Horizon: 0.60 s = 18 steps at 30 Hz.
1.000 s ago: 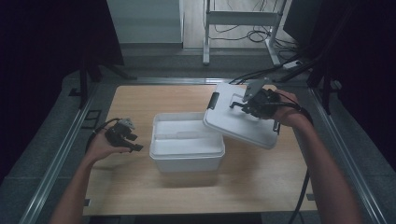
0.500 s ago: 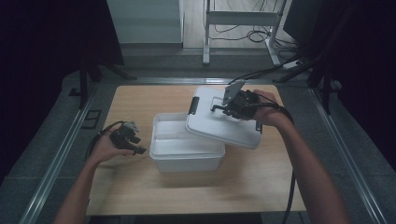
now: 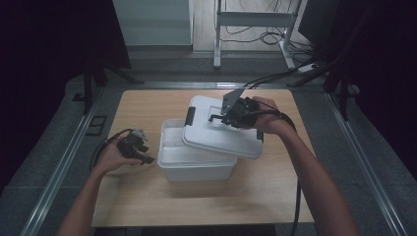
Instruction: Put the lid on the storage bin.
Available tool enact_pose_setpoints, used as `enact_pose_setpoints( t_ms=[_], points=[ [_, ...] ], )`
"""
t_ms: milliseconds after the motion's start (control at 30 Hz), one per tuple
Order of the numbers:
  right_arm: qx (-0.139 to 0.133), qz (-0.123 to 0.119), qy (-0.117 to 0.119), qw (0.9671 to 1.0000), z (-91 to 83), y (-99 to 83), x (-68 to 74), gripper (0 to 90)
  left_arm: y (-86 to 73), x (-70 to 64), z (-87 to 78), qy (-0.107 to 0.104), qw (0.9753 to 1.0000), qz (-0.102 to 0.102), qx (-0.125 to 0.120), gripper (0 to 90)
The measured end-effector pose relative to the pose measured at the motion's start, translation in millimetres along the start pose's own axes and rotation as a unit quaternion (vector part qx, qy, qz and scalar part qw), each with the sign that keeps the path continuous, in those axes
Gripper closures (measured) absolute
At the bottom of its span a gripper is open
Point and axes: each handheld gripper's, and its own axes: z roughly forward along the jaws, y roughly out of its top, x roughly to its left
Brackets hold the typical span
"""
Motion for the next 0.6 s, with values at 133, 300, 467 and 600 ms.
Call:
enact_pose_setpoints(
  t_ms=[133, 300, 467, 600],
  points=[
    [-0.003, -0.001, 0.004, 1.0, 3.3, 1.5, 1.0, 83.9, 0.5, 0.1, -0.4, 0.0, 1.0, -0.001, -0.001, 39.8],
    [-0.009, -0.007, 0.009, 0.9999, 6.5, 6.2, 3.8, 83.9, 0.7, 0.0, -0.4, 0.0, 1.0, -0.002, -0.001, 39.8],
    [-0.014, -0.014, 0.011, 0.9997, 5.4, 13.0, 6.5, 84.0, 0.9, 0.0, -0.7, -0.003, 1.0, 0.0, 0.001, 39.8],
    [-0.017, -0.021, 0.014, 0.9996, 3.4, 18.5, 8.4, 83.9, 1.3, -0.2, -1.3, -0.002, 1.0, 0.001, 0.001, 39.8]
  ],
)
